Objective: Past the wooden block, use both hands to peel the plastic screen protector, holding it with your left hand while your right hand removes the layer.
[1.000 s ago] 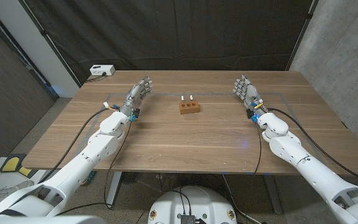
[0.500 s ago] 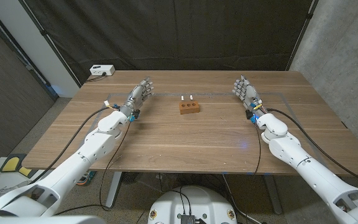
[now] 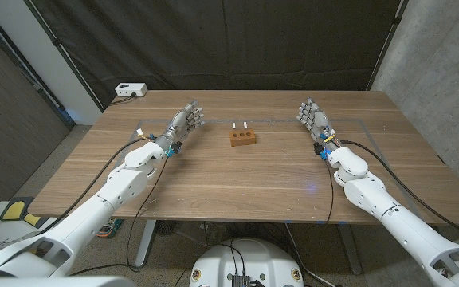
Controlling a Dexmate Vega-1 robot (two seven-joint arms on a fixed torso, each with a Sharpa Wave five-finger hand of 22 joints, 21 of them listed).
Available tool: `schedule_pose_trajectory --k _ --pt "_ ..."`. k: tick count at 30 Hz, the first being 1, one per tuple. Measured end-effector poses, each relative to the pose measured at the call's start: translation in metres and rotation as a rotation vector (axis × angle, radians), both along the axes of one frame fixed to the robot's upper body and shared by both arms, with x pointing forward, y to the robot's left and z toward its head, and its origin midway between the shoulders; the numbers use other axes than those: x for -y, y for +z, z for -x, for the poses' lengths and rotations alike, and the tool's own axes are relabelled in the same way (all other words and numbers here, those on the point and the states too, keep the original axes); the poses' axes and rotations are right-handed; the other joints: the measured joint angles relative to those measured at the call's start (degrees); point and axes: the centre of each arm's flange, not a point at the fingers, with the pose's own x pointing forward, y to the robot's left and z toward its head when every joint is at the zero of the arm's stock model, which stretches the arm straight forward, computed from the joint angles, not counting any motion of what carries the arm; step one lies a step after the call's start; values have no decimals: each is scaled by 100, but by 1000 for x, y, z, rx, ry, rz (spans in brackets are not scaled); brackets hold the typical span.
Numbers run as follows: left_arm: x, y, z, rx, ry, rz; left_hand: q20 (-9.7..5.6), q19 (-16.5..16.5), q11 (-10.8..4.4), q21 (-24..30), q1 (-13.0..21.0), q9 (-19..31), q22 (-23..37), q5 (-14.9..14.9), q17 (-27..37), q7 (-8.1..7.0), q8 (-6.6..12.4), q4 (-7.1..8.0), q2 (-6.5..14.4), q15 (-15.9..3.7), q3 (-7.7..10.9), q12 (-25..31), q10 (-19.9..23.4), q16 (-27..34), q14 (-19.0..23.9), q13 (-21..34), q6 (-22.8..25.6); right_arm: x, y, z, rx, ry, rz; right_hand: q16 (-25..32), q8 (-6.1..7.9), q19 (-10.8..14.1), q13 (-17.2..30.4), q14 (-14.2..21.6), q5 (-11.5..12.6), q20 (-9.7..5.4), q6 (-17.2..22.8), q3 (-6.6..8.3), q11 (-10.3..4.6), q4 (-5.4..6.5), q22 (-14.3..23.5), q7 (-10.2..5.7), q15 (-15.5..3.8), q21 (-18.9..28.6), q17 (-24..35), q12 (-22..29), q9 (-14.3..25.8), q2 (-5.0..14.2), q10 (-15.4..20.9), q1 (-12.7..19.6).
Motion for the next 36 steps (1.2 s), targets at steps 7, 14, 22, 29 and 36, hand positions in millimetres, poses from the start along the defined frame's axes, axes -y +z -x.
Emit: schedule_pose_trajectory --k 7,14,22,29,36 --pt "0 -5 4 -15 -33 24 0 0 0 0 0 0 0 0 0 0 0 -4 0 0 -4 0 0 0 0 0 0 -3 -2 3 1 0 3 0 0 0 0 0 0 0 0 0 0 0 0 0 0 0 0 0 0 21 0 21" --pt "1 -10 10 -37 -74 47 0 0 0 0 23 0 0 30 -27 52 0 -4 -23 0 -4 0 0 0 0 -27 53 -8 -5 9 4 2 5 0 0 0 0 0 0 0 0 17 21 -17 0 0 0 0 1 0 -1 51 21 51" --pt "4 -18 14 -91 -142 66 0 0 0 0 23 0 0 30 -27 61 0 -4 -22 41 -4 0 0 0 -41 -26 62 -15 -10 20 11 6 13 0 0 0 0 0 0 0 32 23 21 -23 -1 32 0 0 1 0 -1 28 21 73" --pt "5 -22 18 -128 -184 69 9 14 59 0 54 12 -17 30 -27 222 49 -30 -53 72 -24 0 15 0 -72 -26 223 -21 -14 28 17 5 15 0 0 0 0 29 -1 0 31 39 20 -39 -1 31 -29 0 1 0 -1 28 21 73" --pt "7 -26 21 -182 -229 82 33 139 126 33 112 17 -28 30 -53 337 90 -78 -102 102 -15 0 63 0 -102 -25 338 -28 -19 37 24 11 14 0 0 2 0 29 -1 2 31 39 20 -39 -1 31 -29 0 1 0 -1 28 21 73"
